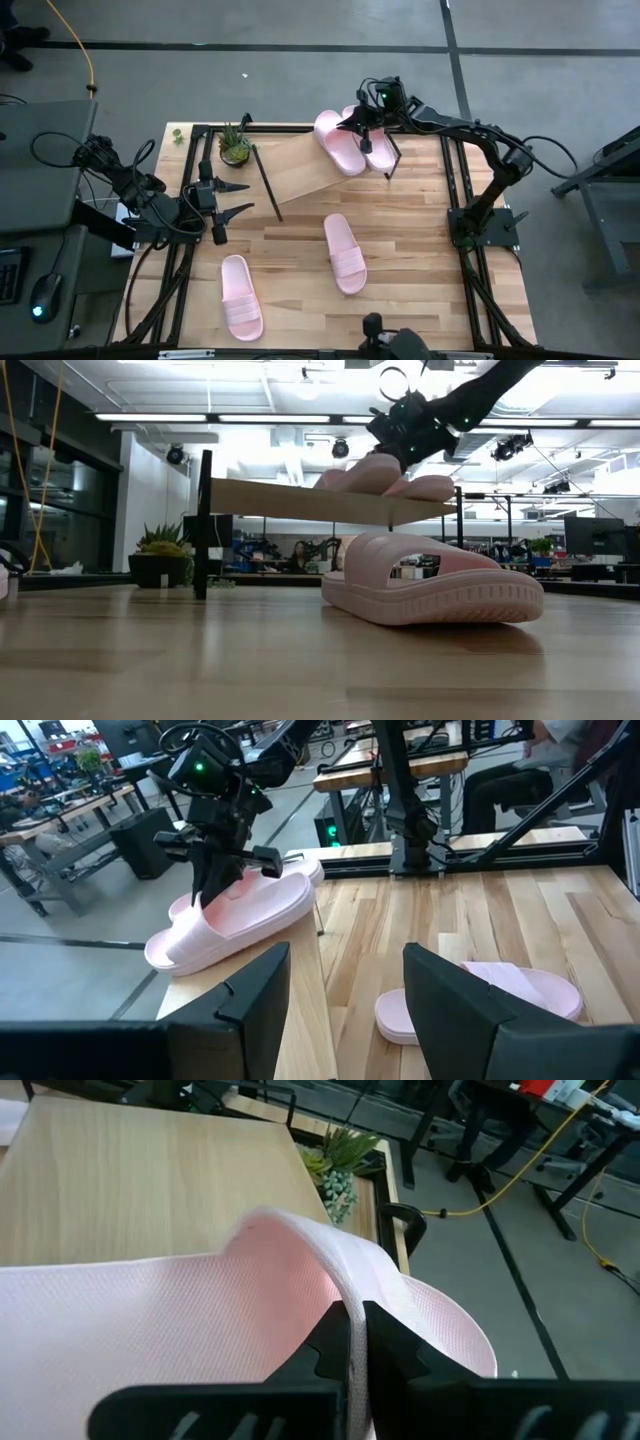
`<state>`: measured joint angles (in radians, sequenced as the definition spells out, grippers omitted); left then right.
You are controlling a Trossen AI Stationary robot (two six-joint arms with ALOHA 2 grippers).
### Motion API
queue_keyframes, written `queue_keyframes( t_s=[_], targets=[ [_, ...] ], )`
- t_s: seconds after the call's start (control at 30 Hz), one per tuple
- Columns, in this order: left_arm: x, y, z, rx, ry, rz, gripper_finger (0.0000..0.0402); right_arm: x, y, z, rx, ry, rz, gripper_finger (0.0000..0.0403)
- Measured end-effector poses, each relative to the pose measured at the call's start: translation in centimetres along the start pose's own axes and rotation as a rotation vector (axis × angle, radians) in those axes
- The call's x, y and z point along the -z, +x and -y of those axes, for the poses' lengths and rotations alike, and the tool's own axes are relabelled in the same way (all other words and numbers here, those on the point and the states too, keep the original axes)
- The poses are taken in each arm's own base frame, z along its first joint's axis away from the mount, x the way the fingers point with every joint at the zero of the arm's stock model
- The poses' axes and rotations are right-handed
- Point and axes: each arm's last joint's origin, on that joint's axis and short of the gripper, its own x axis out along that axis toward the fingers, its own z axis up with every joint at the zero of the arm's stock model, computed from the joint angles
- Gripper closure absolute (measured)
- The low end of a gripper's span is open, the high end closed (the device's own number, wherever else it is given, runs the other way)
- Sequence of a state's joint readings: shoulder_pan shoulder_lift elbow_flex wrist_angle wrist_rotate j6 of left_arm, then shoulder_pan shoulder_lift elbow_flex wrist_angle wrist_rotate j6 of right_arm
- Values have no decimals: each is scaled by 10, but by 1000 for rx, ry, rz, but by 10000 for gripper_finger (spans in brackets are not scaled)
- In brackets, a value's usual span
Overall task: Pick and place slides into the shelf
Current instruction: Put the middle pink slide on the shelf
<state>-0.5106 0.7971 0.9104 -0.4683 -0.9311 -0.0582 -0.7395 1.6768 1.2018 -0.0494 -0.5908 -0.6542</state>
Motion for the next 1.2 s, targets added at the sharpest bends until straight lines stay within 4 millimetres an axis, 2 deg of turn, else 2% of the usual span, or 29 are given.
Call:
queue_keyframes(
  t_s=[0.3,0.73,0.97,1.2],
  targets=[
    [0,0,0,0,0,0,222,1,-1,-1,-6,29,-13,398],
    [0,0,0,0,0,0,222,0,1,-6,-20,69,-31,276],
    [0,0,0,0,-1,-1,222,-6,0,-15,-46,91,-51,252],
    [0,0,0,0,-1,-1,222,-25,-20,-32,-38,97,-120,232]
  ],
)
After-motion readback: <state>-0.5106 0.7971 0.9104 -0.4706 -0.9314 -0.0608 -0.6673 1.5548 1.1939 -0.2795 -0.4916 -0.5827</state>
